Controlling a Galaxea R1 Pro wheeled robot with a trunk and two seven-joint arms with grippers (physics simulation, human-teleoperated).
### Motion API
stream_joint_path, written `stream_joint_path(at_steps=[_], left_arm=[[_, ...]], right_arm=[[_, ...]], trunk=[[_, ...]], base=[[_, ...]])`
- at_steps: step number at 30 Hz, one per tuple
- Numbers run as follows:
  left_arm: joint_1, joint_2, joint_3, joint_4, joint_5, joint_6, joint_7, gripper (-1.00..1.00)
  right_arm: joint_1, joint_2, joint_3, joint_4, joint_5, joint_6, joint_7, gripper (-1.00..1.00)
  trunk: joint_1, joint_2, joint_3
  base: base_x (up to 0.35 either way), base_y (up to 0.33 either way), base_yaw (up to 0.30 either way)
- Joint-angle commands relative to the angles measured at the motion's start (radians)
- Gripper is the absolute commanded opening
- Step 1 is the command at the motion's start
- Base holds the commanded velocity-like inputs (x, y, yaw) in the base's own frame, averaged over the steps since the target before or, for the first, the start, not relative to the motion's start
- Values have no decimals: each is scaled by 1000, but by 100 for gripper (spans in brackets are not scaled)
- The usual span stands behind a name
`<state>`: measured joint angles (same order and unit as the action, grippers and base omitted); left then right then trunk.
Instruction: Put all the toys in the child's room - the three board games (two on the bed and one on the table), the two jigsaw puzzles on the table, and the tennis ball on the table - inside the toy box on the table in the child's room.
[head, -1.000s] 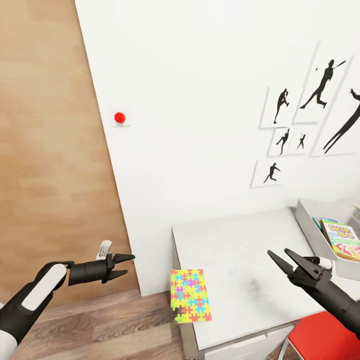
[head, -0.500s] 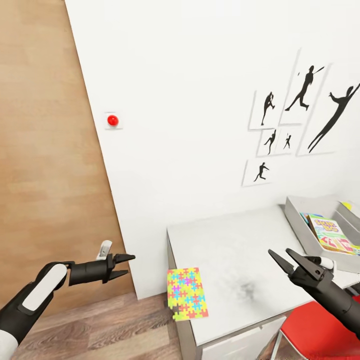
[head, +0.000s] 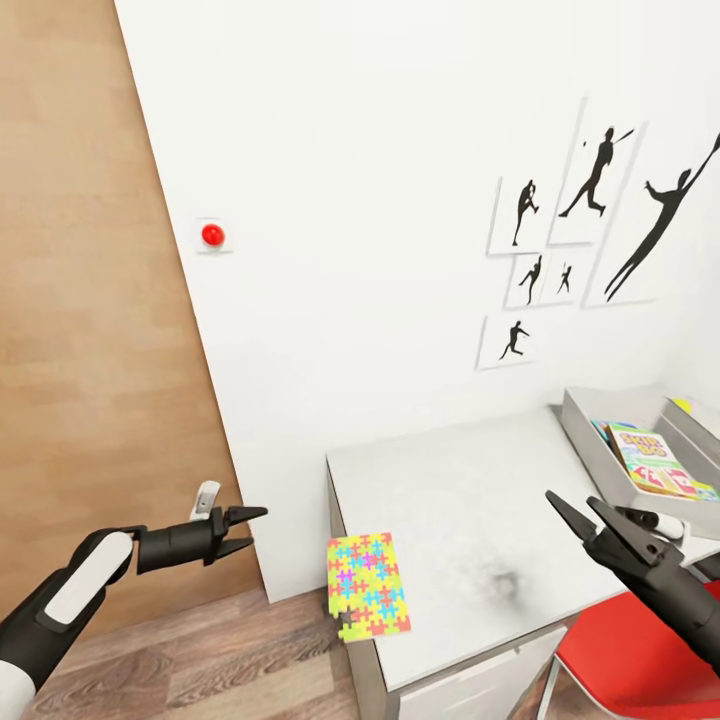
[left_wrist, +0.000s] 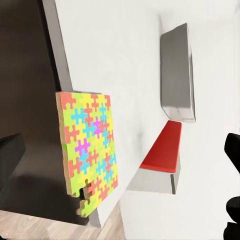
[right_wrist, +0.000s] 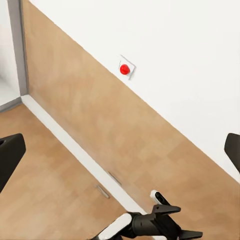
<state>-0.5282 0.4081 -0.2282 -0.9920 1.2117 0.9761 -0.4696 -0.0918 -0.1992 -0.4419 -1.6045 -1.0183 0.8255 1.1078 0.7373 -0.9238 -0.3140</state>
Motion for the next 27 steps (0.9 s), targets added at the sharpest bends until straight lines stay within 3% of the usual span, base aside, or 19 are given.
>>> stream_joint_path(at_steps=[1, 17, 23, 25, 27], left_arm=[[-1, 1, -2, 2, -3, 0, -11, 100], [-1, -2, -3, 38, -3, -9, -38, 100], [-1, -5, -9, 41, -3, -43, -39, 100], [-1, -7, -10, 41, -6, -47, -38, 100], [-1, -8, -10, 41, -23, -50, -39, 100]], right_arm=[[-1, 0, -1, 0, -3, 5, 3, 100], [-1, 1, 1, 0, -2, -3, 9, 100], [-2, -10, -12, 0, -2, 54, 7, 100], [-1, -10, -60, 0, -4, 120, 8, 100], [-1, -4, -153, 0, -8, 184, 11, 100]], trunk=[[4, -8, -4], [65, -120, -55], [88, -162, -73], [96, -176, -80], [104, -190, -86]], base=[[0, 0, -1], [0, 0, 0], [0, 0, 0], [0, 0, 0], [0, 0, 0]])
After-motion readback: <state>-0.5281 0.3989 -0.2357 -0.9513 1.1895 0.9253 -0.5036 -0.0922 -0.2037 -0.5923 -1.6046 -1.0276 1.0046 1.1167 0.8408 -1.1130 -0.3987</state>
